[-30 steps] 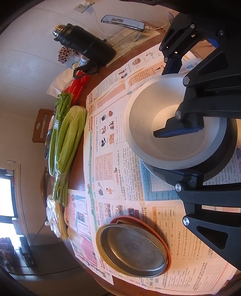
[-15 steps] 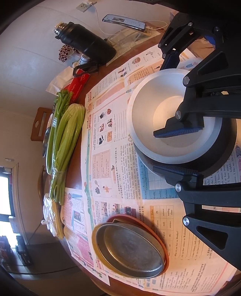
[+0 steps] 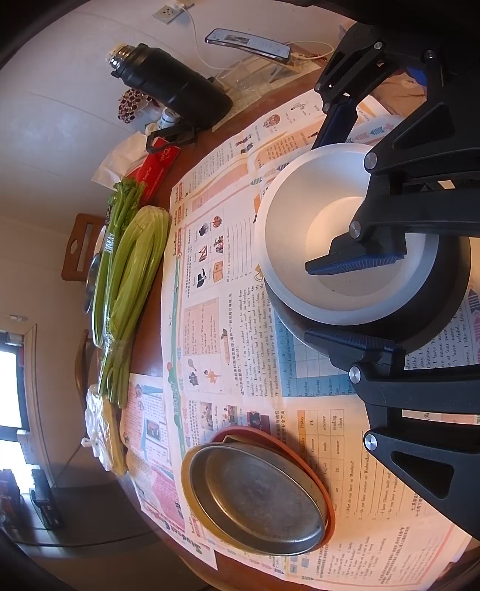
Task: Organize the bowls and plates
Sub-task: 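Open the left gripper and lift it off the paper bowls, then grasp the rim of the dark steel bowl with the left gripper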
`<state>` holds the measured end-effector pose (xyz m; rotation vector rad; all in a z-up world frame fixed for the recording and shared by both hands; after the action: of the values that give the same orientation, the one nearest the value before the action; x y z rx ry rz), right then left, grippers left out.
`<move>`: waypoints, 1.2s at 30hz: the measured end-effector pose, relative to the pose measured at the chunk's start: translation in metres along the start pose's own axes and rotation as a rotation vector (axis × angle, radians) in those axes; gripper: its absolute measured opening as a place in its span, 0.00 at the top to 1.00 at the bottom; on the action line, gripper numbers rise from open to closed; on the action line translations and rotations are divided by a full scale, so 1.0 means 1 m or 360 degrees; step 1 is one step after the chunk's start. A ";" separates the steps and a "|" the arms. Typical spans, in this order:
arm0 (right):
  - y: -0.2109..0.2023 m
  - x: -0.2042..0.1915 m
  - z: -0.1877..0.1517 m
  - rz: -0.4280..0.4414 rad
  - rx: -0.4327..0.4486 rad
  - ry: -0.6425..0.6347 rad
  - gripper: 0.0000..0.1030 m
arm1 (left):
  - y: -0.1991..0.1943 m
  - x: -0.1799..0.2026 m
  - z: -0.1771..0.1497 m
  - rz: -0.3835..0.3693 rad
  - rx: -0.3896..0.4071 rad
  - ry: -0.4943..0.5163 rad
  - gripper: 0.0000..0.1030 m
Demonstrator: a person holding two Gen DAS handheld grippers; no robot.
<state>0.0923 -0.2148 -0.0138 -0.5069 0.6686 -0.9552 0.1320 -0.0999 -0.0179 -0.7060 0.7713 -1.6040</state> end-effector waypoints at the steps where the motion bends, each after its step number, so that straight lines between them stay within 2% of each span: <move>1: -0.001 0.000 0.000 -0.0008 0.0003 -0.0005 0.47 | -0.001 0.000 0.000 0.0001 0.0002 0.0000 0.70; 16: -0.007 -0.001 0.002 -0.0051 0.0034 -0.0018 0.47 | -0.011 -0.004 0.000 0.0029 0.0044 -0.0008 0.68; 22: -0.013 -0.002 0.003 -0.0073 0.0060 -0.0032 0.44 | -0.016 -0.005 0.000 0.0038 0.0065 -0.0012 0.67; 36: -0.024 -0.005 0.005 -0.0081 0.0108 -0.0027 0.42 | -0.027 -0.009 -0.001 0.0056 0.0091 -0.0026 0.60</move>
<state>0.0800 -0.2222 0.0071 -0.4733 0.6087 -1.0170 0.1170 -0.0881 0.0029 -0.6601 0.7196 -1.5805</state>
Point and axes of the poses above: each gripper's, at about its wrist camera, not at the fingertips, and y roughly the way its jaws point, x to its right, z to its top, the point moved 4 cm from there along y, roughly the way its jaws point, and after that the axes turned 10 degrees about z, right-handed, at the moved point
